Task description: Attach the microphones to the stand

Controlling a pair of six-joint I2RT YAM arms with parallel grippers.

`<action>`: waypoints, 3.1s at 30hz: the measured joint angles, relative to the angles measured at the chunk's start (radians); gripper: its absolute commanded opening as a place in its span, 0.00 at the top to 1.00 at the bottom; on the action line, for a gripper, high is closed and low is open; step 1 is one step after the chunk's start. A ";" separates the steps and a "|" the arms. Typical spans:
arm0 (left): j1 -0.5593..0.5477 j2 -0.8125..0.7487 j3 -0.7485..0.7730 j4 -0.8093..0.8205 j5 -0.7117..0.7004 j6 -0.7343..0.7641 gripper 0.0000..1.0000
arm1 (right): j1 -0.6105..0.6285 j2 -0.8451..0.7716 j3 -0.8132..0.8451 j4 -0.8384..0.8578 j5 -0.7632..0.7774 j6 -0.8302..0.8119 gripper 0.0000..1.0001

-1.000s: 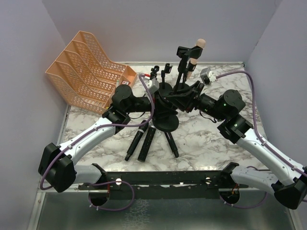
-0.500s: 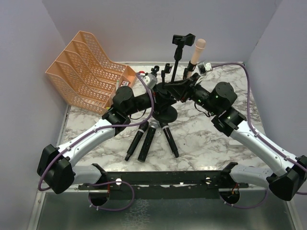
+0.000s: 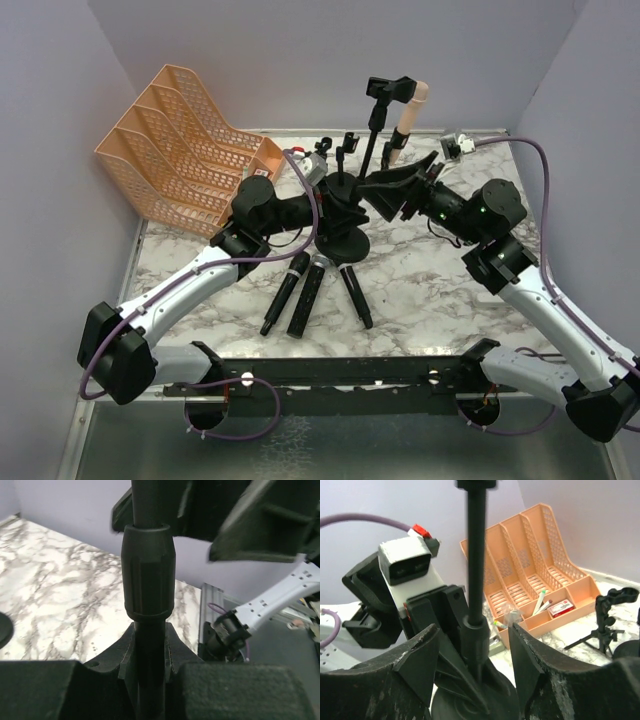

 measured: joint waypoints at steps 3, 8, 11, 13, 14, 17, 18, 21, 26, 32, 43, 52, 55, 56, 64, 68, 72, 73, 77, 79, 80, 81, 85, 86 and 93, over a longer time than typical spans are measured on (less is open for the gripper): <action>0.000 0.000 0.013 -0.001 0.068 -0.007 1.00 | -0.021 -0.013 -0.027 0.003 -0.058 0.023 0.39; 0.000 -0.003 0.030 0.002 0.161 -0.006 1.00 | -0.028 -0.013 -0.034 0.005 -0.128 0.047 0.47; 0.000 -0.004 0.030 0.002 0.209 -0.006 1.00 | -0.030 -0.014 -0.035 0.015 -0.155 0.056 0.57; 0.000 -0.004 0.030 0.002 0.229 -0.006 1.00 | -0.031 -0.013 -0.035 0.024 -0.177 0.063 0.63; 0.000 -0.004 0.030 0.002 0.237 -0.005 1.00 | -0.031 -0.013 -0.035 0.027 -0.185 0.063 0.67; 0.000 -0.004 0.036 0.000 0.250 -0.004 1.00 | -0.031 -0.001 -0.034 0.047 -0.222 0.066 0.81; 0.002 -0.004 0.039 -0.003 0.253 -0.003 1.00 | -0.031 0.006 -0.033 0.058 -0.229 0.063 0.86; 0.009 0.002 0.053 -0.010 0.242 -0.009 1.00 | -0.037 0.030 -0.023 0.086 -0.253 0.048 0.99; 0.013 0.016 0.065 -0.037 0.162 0.000 1.00 | -0.044 0.060 -0.013 0.094 -0.219 0.004 0.99; 0.003 0.051 0.080 -0.084 -0.026 0.060 1.00 | -0.043 0.110 -0.007 0.086 -0.079 -0.016 0.99; 0.000 0.158 0.109 -0.102 -0.259 0.083 1.00 | -0.006 0.201 0.058 -0.082 0.350 0.084 0.59; -0.012 0.154 0.093 -0.072 -0.222 0.109 1.00 | -0.011 0.115 0.008 -0.103 0.452 0.117 0.37; -0.011 0.137 0.066 -0.066 -0.195 0.109 1.00 | -0.015 0.103 0.017 -0.105 0.478 0.115 0.37; -0.011 0.130 0.056 -0.065 -0.182 0.110 1.00 | -0.017 0.104 0.025 -0.105 0.484 0.113 0.38; -0.008 0.114 0.032 -0.057 -0.128 0.108 1.00 | -0.023 0.126 0.098 -0.103 0.491 0.075 0.56; -0.006 0.107 0.017 -0.048 -0.115 0.107 1.00 | -0.023 0.153 0.130 -0.097 0.452 0.048 0.74; -0.006 0.104 -0.001 -0.042 -0.114 0.102 0.78 | -0.023 0.175 0.149 -0.094 0.404 0.025 0.99; -0.006 0.102 -0.006 -0.040 -0.116 0.098 0.68 | -0.023 0.178 0.150 -0.094 0.395 0.024 0.99; -0.006 0.083 -0.033 -0.023 -0.145 0.077 0.32 | -0.022 0.186 0.150 -0.093 0.366 -0.008 0.99; -0.006 0.058 -0.053 -0.012 -0.174 0.062 0.25 | -0.024 0.191 0.145 -0.089 0.359 -0.060 0.99; -0.006 0.040 -0.068 -0.003 -0.196 0.057 0.23 | -0.025 0.192 0.134 -0.078 0.354 -0.083 0.99; -0.006 0.027 -0.079 0.001 -0.212 0.051 0.22 | -0.026 0.192 0.122 -0.064 0.352 -0.102 0.99; -0.006 -0.032 -0.135 -0.008 -0.318 0.041 0.20 | -0.027 0.192 0.069 -0.011 0.359 -0.183 0.99; -0.006 -0.043 -0.145 -0.016 -0.342 0.040 0.20 | -0.027 0.193 0.053 0.008 0.365 -0.199 0.99; -0.006 -0.101 -0.165 -0.130 -0.492 0.036 0.19 | -0.027 0.261 -0.102 0.235 0.419 -0.306 0.99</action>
